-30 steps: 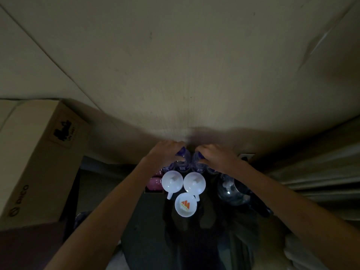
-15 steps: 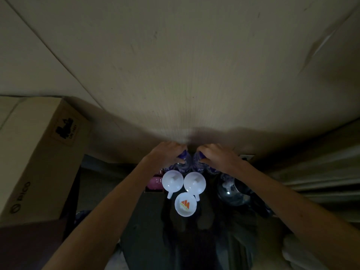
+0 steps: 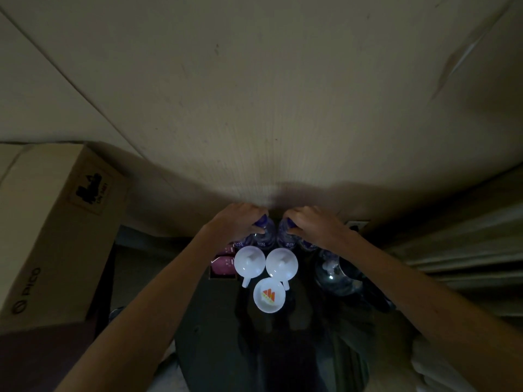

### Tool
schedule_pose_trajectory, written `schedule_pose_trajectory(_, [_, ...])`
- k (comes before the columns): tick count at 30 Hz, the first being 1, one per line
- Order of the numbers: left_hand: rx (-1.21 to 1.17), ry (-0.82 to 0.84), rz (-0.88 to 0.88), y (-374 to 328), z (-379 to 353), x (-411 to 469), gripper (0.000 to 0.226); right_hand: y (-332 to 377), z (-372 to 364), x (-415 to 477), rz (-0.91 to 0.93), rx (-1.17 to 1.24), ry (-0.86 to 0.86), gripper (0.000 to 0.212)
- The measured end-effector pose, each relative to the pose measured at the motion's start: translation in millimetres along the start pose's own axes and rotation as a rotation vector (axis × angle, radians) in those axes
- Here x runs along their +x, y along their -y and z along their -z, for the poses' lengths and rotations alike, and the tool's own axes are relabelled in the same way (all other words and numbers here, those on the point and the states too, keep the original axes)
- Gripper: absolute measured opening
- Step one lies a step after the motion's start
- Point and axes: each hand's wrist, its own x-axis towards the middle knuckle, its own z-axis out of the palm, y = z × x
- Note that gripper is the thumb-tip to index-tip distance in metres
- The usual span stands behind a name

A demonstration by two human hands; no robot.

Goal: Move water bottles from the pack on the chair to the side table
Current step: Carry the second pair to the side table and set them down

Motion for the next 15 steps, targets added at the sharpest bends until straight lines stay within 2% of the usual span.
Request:
schedule_pose_trajectory(8, [-0.006,0.045,0.022,-2.6,4.7,3.7,0.042,-6.1,-6.0,1.1,-0.003,0.056,-0.012,0.029])
schedule_pose_trajectory(15, [0.051,-0.016,-0.011,-2.4,6.2,0.3,0.044,-10.0,-9.8,0.7,-0.026,0.063,-0.001,0.043])
